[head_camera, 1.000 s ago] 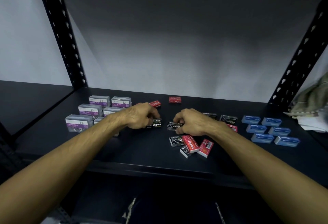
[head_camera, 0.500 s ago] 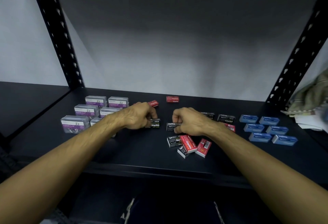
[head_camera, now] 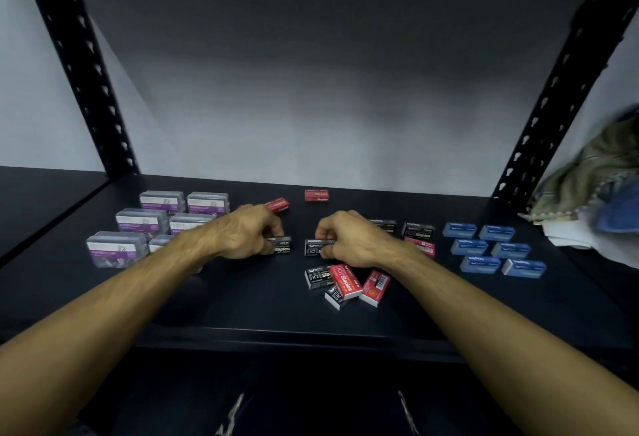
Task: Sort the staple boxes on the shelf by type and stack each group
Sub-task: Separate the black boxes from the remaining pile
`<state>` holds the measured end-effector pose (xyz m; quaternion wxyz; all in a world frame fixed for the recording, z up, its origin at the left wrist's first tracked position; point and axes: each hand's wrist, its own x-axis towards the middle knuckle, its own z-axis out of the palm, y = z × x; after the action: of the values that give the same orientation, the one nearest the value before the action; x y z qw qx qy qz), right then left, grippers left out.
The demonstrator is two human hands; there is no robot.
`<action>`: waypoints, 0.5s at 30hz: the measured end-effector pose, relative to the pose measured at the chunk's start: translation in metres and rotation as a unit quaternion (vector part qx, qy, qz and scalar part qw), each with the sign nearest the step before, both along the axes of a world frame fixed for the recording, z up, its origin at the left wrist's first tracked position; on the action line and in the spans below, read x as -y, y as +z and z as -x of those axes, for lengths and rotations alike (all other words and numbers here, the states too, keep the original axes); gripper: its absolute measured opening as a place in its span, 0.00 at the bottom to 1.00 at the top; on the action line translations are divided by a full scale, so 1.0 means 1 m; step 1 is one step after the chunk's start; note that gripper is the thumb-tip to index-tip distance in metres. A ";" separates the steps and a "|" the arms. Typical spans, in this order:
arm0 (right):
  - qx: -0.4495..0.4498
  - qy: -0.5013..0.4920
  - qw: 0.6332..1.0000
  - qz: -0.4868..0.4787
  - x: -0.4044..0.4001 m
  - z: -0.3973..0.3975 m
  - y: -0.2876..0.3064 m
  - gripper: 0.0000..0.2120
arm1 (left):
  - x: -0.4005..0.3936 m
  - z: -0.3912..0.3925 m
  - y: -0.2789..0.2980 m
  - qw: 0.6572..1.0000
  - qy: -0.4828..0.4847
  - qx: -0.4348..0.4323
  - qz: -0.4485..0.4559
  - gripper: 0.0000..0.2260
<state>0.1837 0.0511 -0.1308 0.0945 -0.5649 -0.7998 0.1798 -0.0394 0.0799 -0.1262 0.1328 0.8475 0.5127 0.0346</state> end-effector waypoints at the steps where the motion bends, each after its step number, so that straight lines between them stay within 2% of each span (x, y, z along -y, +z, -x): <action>1: -0.006 0.000 1.000 -0.002 0.000 -0.002 0.001 0.09 | 0.000 0.000 0.000 1.000 0.000 0.001 -0.001 0.07; 9: -0.019 -0.039 0.998 -0.038 0.010 -0.035 0.021 0.08 | -0.001 -0.024 0.007 0.999 -0.005 0.038 -0.013 0.07; 15: 0.034 -0.118 0.988 -0.091 0.020 -0.092 0.031 0.05 | 0.000 -0.065 0.013 0.996 -0.052 0.076 -0.017 0.07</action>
<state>0.2753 0.0311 -0.0993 0.1391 -0.6498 -0.7435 0.0745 0.0252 0.0799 -0.1133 0.1588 0.8703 0.4554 0.1003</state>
